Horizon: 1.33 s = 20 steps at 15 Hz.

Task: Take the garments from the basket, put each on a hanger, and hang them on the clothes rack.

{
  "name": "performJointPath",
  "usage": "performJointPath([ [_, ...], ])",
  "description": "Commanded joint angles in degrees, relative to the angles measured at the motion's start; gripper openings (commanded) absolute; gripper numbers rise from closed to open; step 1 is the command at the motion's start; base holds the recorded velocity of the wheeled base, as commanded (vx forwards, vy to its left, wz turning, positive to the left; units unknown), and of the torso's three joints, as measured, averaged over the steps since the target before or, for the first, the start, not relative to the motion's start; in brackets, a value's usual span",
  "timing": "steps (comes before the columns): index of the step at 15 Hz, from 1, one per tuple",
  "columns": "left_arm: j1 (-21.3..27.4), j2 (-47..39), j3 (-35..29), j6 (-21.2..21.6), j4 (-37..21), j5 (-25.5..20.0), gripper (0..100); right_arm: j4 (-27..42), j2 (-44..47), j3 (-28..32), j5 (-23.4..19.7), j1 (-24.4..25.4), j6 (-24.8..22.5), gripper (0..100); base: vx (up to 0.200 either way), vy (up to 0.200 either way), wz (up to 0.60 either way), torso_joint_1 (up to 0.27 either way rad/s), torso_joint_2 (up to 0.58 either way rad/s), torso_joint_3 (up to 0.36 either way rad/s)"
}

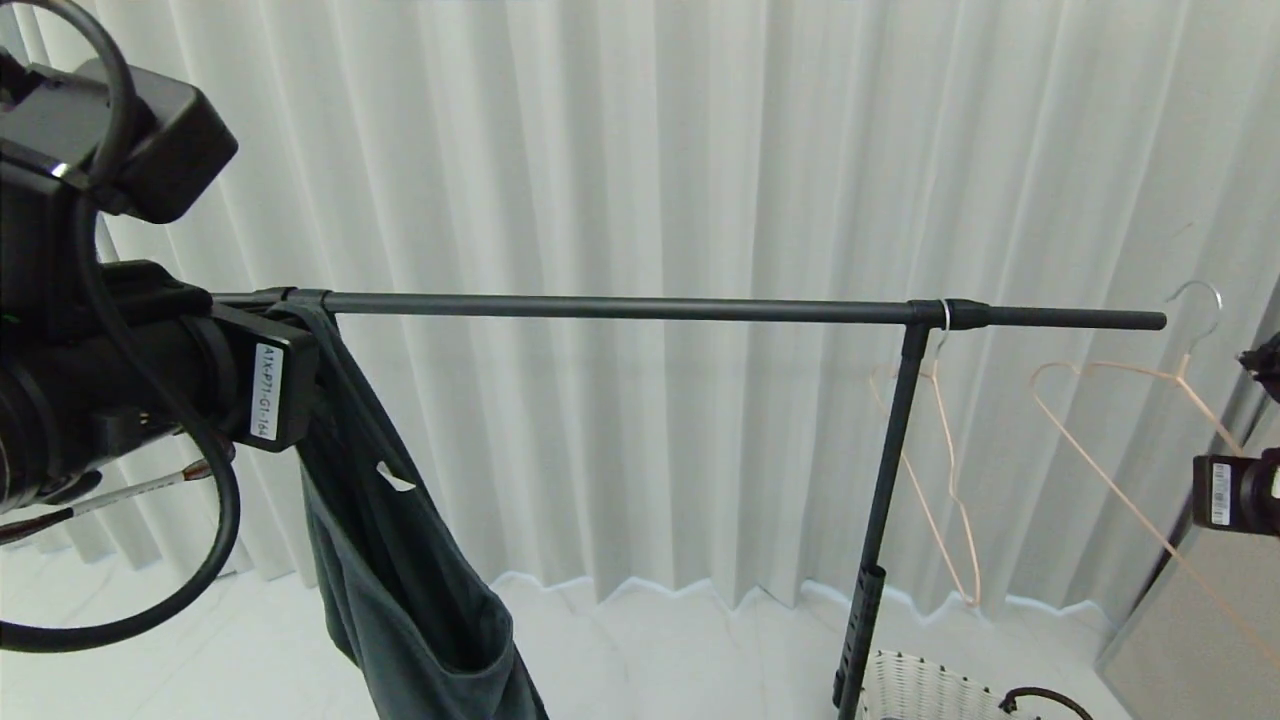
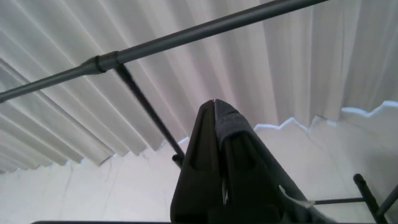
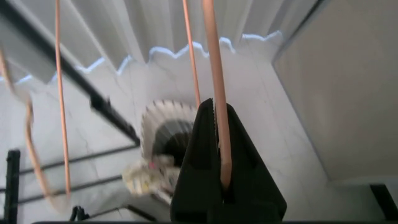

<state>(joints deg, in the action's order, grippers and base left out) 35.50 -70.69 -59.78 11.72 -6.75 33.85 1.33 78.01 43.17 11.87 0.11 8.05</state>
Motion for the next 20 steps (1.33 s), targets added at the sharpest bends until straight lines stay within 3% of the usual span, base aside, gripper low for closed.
performJointPath([
  [1, -0.9, 0.1, 0.2, 0.1, -0.1, 0.0, 0, 0.1, -6.1, -4.2, 0.0, 1.0, 0.0, 0, -0.200, 0.000, 0.00, -0.012, -0.01, 0.012],
  [5, -1.7, -0.4, 0.5, 0.1, 0.0, -0.1, 0, 0.3, -11.6, -7.8, 0.0, 6.8, 0.0, 0, -0.200, 0.000, 0.00, -0.006, 0.00, 0.006],
  [12, -1.7, -0.8, 2.6, -0.1, 0.0, -0.2, 0, 0.1, -15.2, -8.2, -0.6, 17.8, 0.3, 0, -0.200, 0.000, 0.00, -0.001, 0.00, 0.002],
  [15, -1.7, -1.8, 3.3, -0.1, 0.0, -0.4, 0, -2.9, -19.0, -9.2, -5.0, 27.2, 0.1, 0, 0.000, 0.000, 0.00, 0.000, 0.00, 0.000],
  [18, -1.7, -5.8, 2.4, -0.9, 0.4, -0.4, 0, -4.5, -21.3, -12.3, -5.8, 35.0, 0.1, 0, 0.000, 0.000, 0.00, 0.000, 0.00, 0.000],
  [20, -1.7, -10.5, -0.6, -5.7, 0.4, -0.2, 0, -4.4, -22.2, -13.4, -7.0, 38.9, 0.3, 0, 0.000, 0.000, 0.00, 0.000, 0.00, 0.000],
])
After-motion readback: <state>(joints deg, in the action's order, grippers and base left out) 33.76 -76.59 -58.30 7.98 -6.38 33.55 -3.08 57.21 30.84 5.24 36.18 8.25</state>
